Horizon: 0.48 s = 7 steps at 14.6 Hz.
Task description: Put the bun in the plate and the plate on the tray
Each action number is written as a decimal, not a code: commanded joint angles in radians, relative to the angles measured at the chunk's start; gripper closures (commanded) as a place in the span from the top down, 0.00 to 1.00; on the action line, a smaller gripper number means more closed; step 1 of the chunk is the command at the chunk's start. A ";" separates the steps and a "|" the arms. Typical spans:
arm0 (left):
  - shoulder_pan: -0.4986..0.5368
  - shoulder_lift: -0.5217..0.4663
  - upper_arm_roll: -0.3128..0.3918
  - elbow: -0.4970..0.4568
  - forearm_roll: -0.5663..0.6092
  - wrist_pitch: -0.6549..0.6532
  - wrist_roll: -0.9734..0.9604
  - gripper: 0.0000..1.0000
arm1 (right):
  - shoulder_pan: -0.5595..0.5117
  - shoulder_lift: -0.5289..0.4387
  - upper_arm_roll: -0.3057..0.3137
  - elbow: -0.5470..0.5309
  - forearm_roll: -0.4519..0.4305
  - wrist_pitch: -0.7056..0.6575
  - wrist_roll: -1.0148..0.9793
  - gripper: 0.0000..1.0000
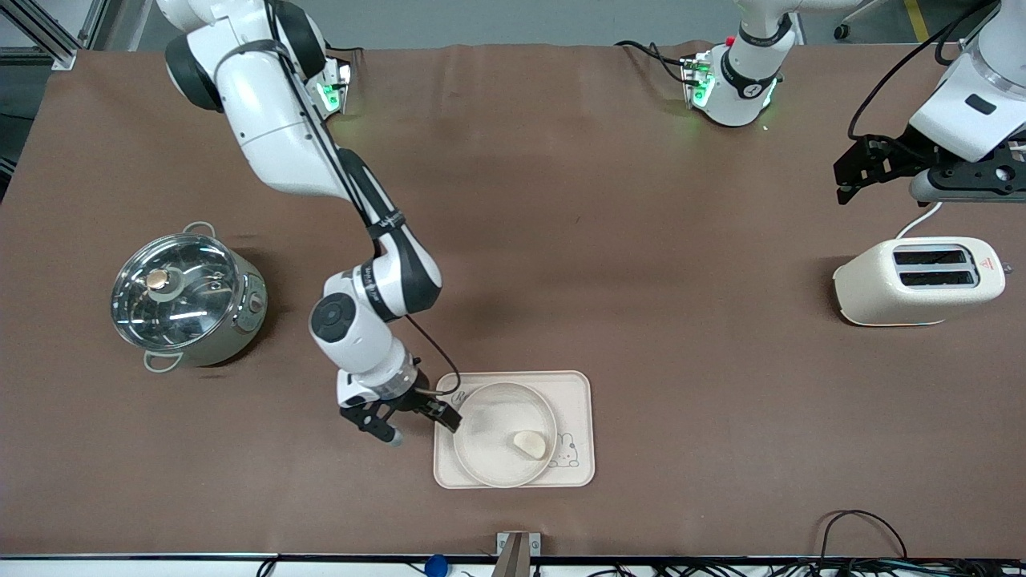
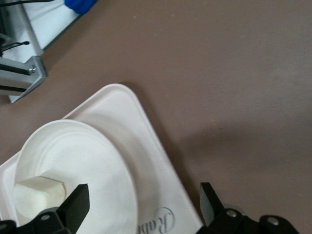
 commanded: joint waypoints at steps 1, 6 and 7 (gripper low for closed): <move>0.005 0.024 0.004 0.049 -0.011 -0.003 0.020 1.00 | -0.004 -0.174 -0.034 -0.091 -0.032 -0.232 -0.010 1.00; 0.003 0.033 0.004 0.052 -0.015 -0.003 0.021 1.00 | -0.117 -0.415 -0.065 -0.091 -0.214 -0.601 -0.149 1.00; 0.003 0.033 0.004 0.052 -0.015 -0.003 0.021 1.00 | -0.157 -0.466 -0.065 -0.091 -0.214 -0.658 -0.237 1.00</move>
